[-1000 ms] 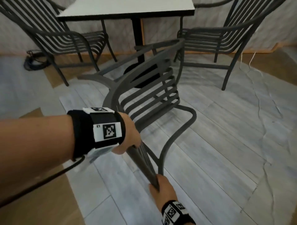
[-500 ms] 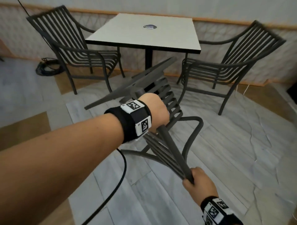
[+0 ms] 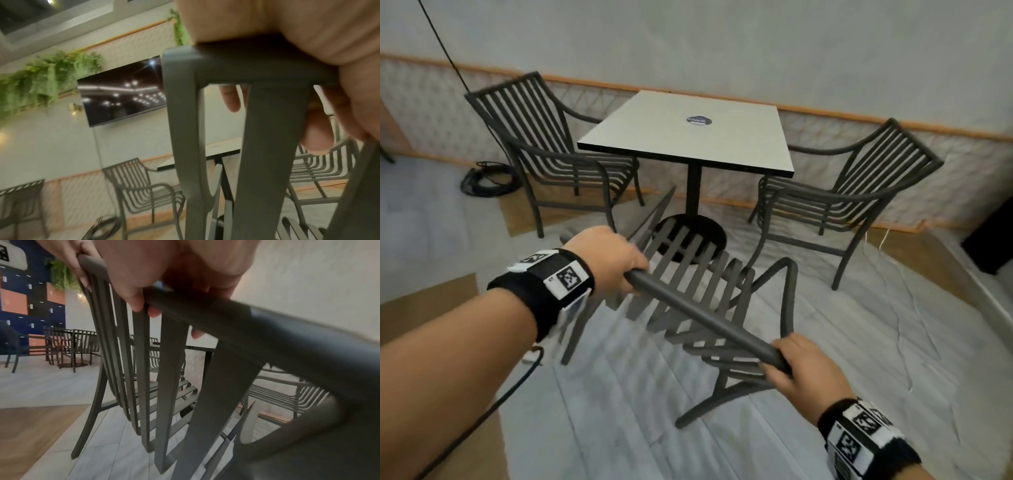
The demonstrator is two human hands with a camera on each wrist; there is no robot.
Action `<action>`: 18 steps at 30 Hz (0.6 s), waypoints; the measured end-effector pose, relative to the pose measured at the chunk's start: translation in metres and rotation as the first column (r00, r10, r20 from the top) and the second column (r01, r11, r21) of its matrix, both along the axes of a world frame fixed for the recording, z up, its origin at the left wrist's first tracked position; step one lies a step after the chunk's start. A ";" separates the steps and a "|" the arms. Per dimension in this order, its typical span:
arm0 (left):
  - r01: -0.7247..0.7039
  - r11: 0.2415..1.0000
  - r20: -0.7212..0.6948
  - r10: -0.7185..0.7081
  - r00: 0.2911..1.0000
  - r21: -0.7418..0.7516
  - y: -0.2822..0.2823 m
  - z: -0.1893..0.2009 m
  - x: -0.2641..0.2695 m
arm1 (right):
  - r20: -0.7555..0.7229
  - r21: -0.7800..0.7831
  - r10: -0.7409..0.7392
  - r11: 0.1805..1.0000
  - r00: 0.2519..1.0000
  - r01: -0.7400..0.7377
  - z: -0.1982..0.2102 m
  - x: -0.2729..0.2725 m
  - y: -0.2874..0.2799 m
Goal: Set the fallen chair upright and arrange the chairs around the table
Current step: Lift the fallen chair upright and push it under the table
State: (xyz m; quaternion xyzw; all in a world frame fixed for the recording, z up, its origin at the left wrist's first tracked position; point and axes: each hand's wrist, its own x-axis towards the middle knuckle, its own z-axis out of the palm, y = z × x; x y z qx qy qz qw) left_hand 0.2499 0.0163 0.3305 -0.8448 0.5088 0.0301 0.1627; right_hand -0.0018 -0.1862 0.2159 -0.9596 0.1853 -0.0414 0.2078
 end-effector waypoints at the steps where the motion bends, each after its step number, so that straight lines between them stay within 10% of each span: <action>1: -0.046 0.999 -0.015 0.046 0.999 -0.014 0.011 -0.005 0.004 | 0.018 -0.011 0.018 1.000 1.000 -0.018 0.004 0.008 0.003; 18: -0.481 0.870 -0.194 0.457 0.868 -0.104 0.141 -0.086 0.053 | 0.005 -0.170 0.202 0.965 0.979 -0.199 -0.002 0.106 0.089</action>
